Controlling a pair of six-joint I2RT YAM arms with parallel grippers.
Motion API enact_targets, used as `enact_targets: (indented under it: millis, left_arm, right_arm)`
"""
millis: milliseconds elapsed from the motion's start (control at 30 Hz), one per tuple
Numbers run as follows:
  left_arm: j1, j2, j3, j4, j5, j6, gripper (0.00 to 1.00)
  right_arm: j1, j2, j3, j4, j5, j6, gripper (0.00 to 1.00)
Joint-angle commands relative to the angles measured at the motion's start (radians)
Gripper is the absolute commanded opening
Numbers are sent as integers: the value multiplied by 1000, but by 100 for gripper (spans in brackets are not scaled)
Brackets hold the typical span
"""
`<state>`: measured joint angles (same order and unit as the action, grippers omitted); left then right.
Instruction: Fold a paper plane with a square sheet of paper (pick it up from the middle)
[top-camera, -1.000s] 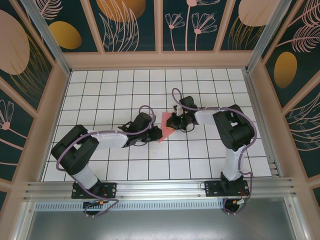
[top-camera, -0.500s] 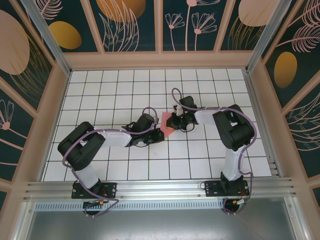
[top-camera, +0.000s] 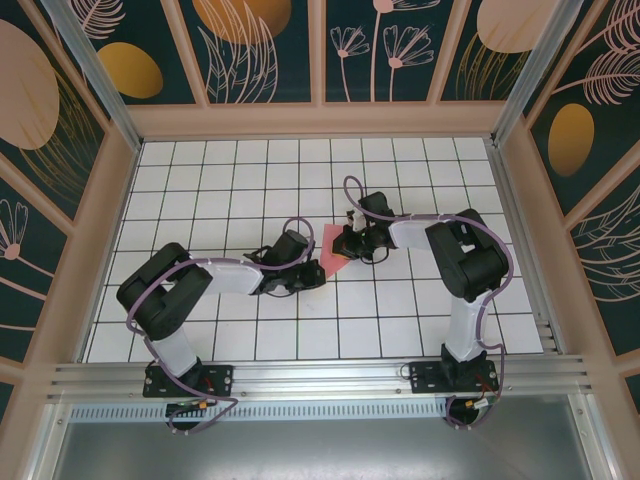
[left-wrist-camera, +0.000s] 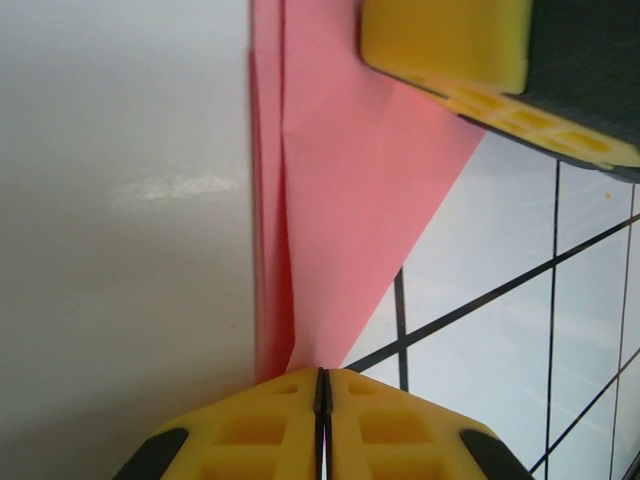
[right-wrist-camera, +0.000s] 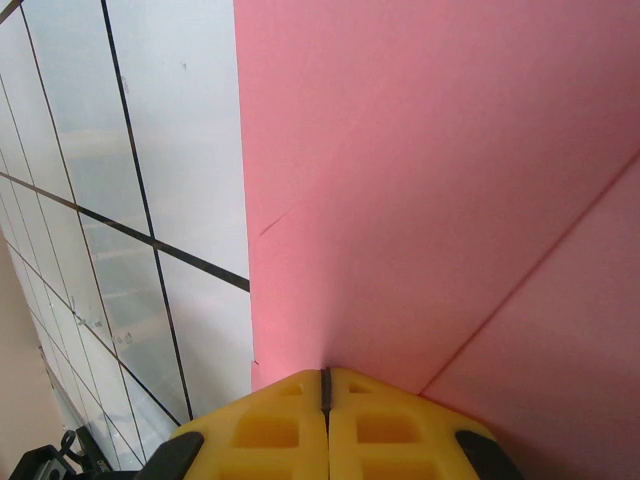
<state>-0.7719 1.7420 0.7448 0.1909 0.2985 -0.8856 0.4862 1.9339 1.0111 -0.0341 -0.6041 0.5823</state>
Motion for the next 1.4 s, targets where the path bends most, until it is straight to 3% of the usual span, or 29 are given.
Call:
enact_targets:
  millis: [0,267,467,600,833,1367]
  left_arm:
    - [-5,22,-23,-26,-26,-13,12]
    - [-6,5,-48,-53,-55,-12,12]
    - [-6,-71,-54,-2,-10,14,10]
    - [-6,-122,-33,38,-66,23,5]
    - [-6,-55,-3,93,-71,-6,2]
    - [-5,40,-16,42,-82,-18,0]
  right_arm:
    - [2,74,-15,-70,133,-21,7]
    - [2,74,-16,-72,135,-22,7]
    - [3,75,-16,-72,135,-22,7]
    - [2,73,-22,-66,135,-19,7]
    - [4,73,-24,-63,133,-16,7]
    - [6,25,5,-34,76,3,7]
